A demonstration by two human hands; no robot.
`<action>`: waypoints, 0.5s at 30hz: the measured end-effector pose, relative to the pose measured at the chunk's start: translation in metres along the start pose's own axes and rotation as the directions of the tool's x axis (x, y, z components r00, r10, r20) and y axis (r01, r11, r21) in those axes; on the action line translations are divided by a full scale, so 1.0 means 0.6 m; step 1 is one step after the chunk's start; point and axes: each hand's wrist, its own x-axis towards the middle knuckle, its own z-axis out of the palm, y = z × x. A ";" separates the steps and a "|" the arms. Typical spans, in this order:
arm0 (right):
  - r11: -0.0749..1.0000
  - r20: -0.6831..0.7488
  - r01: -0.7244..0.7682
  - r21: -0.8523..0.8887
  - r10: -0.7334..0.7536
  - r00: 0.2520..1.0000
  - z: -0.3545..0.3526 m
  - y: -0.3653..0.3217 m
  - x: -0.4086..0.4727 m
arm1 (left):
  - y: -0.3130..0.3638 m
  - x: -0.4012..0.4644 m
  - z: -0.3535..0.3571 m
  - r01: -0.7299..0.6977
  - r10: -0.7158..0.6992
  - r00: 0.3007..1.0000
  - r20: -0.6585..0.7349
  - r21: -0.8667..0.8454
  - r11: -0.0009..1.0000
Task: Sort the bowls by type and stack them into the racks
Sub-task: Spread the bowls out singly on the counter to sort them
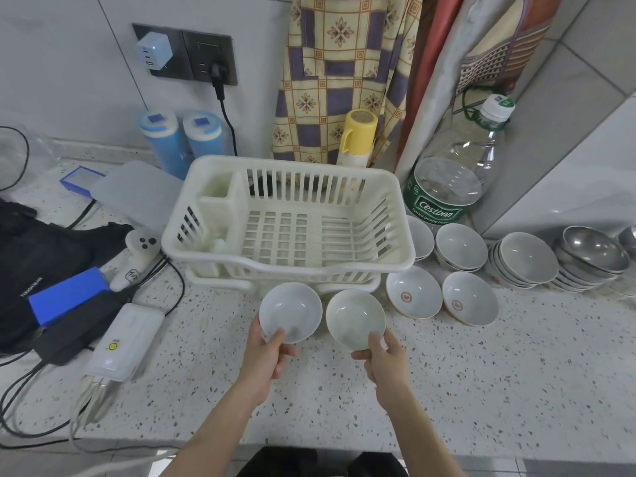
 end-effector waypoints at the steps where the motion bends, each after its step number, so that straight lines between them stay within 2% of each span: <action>1: 1.000 0.004 0.001 -0.004 -0.001 1.000 -0.001 -0.001 0.001 | 0.000 -0.001 0.000 0.002 -0.002 1.000 0.002 -0.001 1.000; 10: 0.992 -0.005 -0.053 0.116 0.054 0.999 0.002 0.007 -0.008 | -0.004 -0.005 -0.002 0.004 -0.003 1.000 0.024 -0.048 0.999; 15: 0.992 0.003 -0.060 0.114 0.061 0.998 0.001 0.008 -0.013 | -0.004 -0.008 -0.001 -0.002 0.004 0.999 0.035 -0.044 0.999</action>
